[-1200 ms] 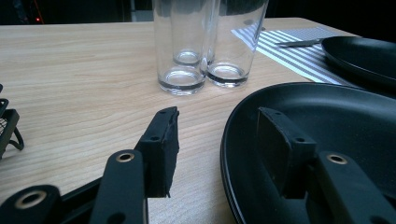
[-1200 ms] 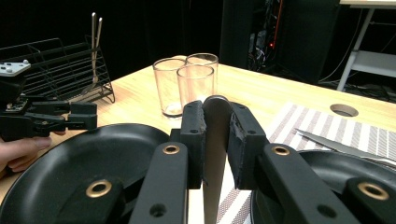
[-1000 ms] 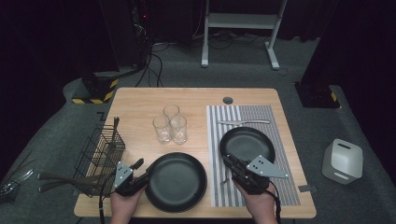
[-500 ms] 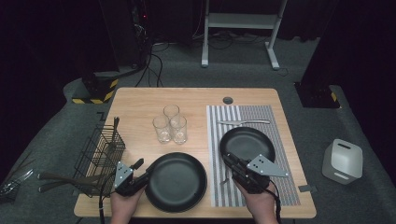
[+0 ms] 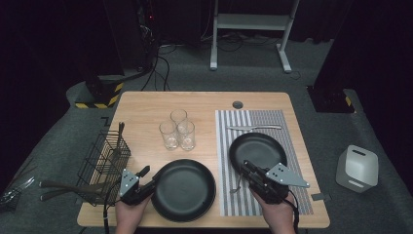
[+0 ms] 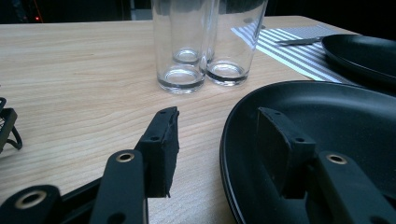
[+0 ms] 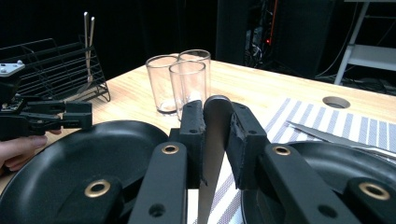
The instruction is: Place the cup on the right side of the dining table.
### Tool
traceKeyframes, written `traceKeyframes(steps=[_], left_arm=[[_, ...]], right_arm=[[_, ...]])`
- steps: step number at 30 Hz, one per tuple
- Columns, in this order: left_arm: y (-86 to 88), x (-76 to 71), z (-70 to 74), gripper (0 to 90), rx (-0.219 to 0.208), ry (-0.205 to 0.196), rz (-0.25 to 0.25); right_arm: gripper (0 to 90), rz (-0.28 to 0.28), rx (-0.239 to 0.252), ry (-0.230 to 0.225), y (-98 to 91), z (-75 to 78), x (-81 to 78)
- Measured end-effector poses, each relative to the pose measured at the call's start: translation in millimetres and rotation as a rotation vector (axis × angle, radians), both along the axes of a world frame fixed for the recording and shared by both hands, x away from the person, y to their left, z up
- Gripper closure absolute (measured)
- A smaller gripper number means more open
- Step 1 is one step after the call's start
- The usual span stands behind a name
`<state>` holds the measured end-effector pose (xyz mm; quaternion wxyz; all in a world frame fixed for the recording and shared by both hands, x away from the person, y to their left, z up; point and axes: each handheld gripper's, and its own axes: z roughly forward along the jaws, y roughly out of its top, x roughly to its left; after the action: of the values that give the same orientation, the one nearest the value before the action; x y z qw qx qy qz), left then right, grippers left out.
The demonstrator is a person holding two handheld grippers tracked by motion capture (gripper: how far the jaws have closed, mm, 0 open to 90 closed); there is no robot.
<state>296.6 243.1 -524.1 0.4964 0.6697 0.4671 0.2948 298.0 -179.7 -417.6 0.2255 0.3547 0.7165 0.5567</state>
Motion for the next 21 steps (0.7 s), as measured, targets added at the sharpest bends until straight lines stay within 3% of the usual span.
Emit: traceKeyframes(steps=[21], left_arm=[[0.6,0.7,0.0,49.7,-0.003,0.007,0.001]], right_arm=[[77.3,-0.053,0.025,0.013,-22.4,-6.1,-8.4]])
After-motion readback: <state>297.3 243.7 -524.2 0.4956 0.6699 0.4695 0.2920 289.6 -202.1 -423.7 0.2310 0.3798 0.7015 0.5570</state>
